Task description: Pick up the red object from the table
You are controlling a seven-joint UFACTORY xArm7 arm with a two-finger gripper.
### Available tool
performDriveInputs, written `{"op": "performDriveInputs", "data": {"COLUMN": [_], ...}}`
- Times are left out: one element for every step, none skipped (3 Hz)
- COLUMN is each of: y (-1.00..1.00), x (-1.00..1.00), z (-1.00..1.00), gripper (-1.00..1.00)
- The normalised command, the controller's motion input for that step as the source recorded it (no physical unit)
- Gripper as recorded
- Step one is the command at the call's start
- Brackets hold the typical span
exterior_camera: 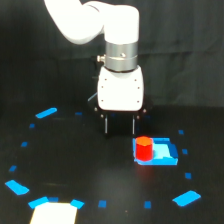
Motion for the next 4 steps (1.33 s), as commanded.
{"op": "performDriveInputs", "data": {"y": [-0.06,-0.22,-0.53,-0.36], "x": [0.91,1.00,0.30,-0.06], "z": [-0.99,-0.95,0.93,-0.16], "gripper": [-1.00,-0.79,-0.86,1.00]}}
